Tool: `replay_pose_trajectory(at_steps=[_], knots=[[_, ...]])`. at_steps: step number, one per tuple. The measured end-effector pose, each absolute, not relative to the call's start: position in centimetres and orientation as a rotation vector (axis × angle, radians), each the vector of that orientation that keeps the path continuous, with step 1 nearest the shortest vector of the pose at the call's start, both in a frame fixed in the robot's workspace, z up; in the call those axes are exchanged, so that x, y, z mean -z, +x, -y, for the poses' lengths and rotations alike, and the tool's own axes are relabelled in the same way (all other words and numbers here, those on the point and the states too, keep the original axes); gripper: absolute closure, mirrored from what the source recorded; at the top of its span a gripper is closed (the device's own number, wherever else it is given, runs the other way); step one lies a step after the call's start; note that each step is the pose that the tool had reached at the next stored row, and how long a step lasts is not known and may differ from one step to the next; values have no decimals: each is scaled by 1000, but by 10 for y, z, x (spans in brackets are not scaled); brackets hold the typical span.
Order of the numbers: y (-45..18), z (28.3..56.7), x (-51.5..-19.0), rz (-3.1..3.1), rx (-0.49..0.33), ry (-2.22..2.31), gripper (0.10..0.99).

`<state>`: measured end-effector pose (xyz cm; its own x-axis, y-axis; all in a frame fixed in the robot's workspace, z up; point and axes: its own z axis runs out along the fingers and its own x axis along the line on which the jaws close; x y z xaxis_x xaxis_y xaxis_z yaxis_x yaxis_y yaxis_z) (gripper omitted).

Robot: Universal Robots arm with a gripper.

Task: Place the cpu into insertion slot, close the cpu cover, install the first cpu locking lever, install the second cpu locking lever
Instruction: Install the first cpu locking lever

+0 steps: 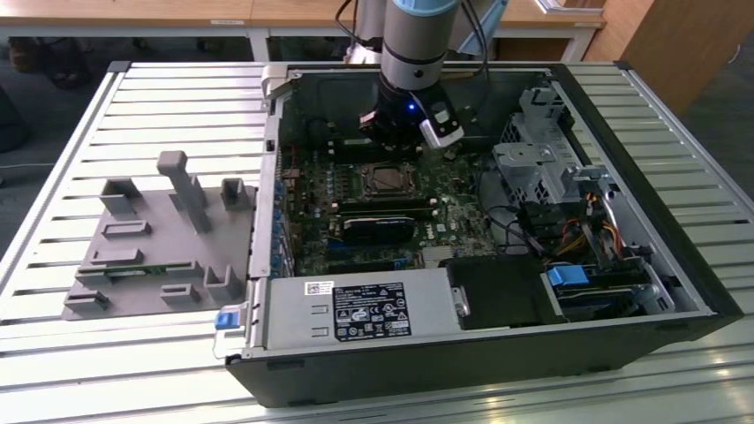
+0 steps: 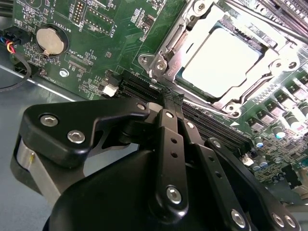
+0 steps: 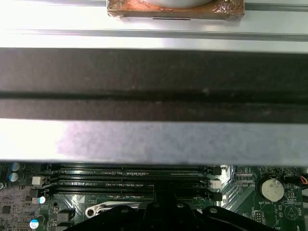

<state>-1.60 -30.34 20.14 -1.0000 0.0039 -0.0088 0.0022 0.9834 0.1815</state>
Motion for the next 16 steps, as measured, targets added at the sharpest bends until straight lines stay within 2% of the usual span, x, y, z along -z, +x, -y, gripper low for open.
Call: replay_pose_trajectory(at_steps=[16], knots=[[-16,303,-199,-3121,-268,5,980]])
